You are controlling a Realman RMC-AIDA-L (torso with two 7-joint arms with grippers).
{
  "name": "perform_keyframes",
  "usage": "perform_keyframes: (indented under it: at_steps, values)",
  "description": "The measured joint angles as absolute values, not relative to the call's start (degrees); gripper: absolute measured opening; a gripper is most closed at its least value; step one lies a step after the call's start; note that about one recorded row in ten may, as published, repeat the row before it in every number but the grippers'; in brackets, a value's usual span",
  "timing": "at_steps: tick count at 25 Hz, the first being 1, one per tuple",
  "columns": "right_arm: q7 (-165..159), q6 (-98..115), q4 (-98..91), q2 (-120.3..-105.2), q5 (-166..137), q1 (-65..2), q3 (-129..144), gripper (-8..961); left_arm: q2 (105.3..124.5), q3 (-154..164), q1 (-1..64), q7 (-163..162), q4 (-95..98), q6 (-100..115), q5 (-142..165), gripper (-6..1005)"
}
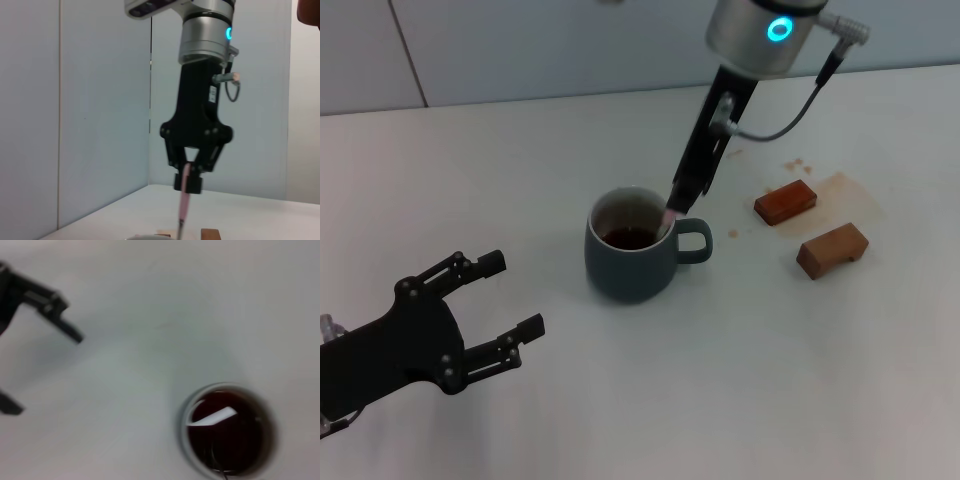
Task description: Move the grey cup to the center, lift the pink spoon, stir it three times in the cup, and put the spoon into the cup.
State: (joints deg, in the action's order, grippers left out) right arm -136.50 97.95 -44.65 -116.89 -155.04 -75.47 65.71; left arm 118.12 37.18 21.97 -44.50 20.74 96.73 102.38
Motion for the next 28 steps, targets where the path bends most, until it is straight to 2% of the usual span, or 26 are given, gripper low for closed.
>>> perform_keyframes:
  at_steps: [4, 12, 16, 18, 21, 22, 23, 24, 25, 28]
  values:
    - [-136.9, 95.3, -45.3, -118.23, -155.3, -75.4, 65.4, 144, 118.24, 37.1, 22.1, -44.4, 20.7, 96.7, 102.4, 834]
    - [-139.0, 93.0, -44.7, -117.86, -155.4, -75.0, 65.5, 161, 118.20, 37.0, 22.2, -44.6, 20.7, 96.8, 102.4, 834]
    - [-139.3, 91.0, -45.5, -118.42, -155.4, -73.6, 65.7, 169, 118.20, 37.0, 22.2, -44.7, 20.7, 96.8, 102.4, 834]
    - [-139.1, 90.7, -46.6, -118.60, -155.3, -72.8, 65.7, 252, 118.20, 37.0, 22.1, -44.8, 20.7, 96.9, 102.4, 834]
    - [-136.8, 88.8, -55.9, -119.14, -150.2, -66.3, 65.8, 376, 118.20, 37.0, 22.2, -44.9, 20.7, 97.0, 102.4, 834]
    - [-136.8, 88.8, -55.9, -119.14, -150.2, -66.3, 65.8, 410, 118.21, 37.0, 22.1, -44.9, 20.7, 97.0, 102.4, 834]
    - [-135.7, 88.1, -59.0, -119.14, -147.3, -63.9, 65.6, 444, 118.20, 37.0, 22.1, -44.9, 20.7, 97.0, 102.4, 834]
    - [-133.0, 85.6, -64.8, -119.04, -139.8, -58.0, 65.1, 478, 118.13, 37.0, 22.0, -45.0, 20.7, 97.0, 102.4, 834]
    - [-133.0, 85.6, -64.8, -119.04, -139.8, -58.0, 65.1, 511, 118.13, 37.0, 22.0, -45.0, 20.7, 97.0, 102.4, 834]
    - [-127.1, 80.8, -70.9, -118.88, -127.2, -48.0, 64.0, 613, 118.02, 37.0, 21.9, -45.2, 20.7, 97.0, 102.4, 834]
